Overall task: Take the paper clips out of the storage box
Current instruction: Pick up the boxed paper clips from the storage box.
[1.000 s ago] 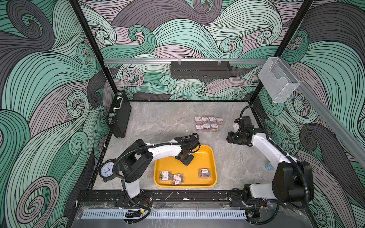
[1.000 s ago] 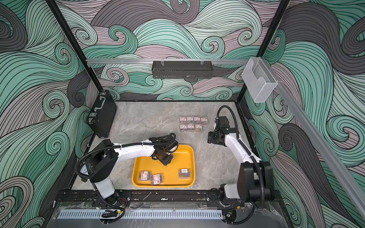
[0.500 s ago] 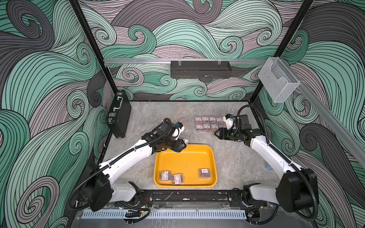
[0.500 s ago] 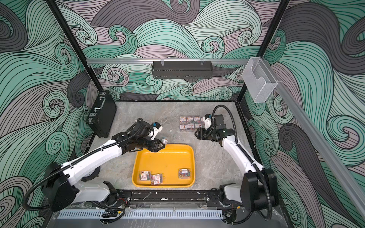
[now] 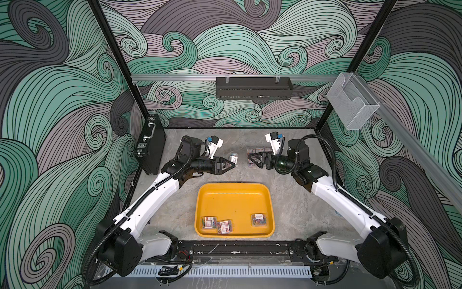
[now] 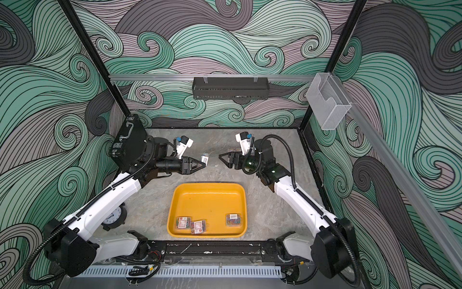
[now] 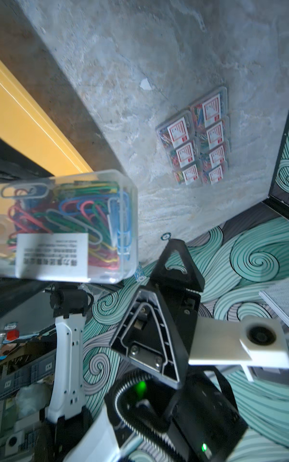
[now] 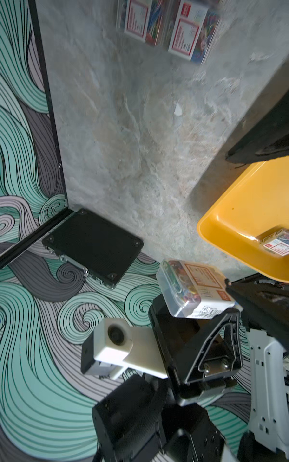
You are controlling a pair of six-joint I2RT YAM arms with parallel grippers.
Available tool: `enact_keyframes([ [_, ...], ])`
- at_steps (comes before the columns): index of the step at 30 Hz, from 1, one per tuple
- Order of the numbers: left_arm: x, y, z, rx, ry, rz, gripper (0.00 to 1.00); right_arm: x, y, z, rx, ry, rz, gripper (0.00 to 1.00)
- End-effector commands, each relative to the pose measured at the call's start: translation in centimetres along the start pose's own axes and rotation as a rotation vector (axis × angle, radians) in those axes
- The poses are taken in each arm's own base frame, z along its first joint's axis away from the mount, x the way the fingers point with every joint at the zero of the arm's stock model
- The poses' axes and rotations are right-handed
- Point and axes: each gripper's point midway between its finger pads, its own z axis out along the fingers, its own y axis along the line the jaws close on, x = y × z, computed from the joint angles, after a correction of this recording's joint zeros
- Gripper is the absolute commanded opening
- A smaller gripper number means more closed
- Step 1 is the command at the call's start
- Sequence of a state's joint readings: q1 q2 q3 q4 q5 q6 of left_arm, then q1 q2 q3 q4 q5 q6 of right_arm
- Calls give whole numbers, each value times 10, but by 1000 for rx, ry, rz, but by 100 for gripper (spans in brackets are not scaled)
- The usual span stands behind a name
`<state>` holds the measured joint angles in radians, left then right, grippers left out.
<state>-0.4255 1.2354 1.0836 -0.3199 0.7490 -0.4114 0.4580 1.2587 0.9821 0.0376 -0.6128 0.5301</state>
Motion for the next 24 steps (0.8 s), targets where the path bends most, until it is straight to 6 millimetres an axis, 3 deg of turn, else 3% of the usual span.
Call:
enact_keyframes([
  [1,-16,-37,-16,145,-42,65,46,-21,38,4,-146,-51,-31,80],
  [10,-13,-45,-21,195,-49,92,46,-17,83,17,-276,-18,-93,88],
  [24,-11,-62,-31,255,-68,144,46,-11,113,30,-442,20,-86,83],
])
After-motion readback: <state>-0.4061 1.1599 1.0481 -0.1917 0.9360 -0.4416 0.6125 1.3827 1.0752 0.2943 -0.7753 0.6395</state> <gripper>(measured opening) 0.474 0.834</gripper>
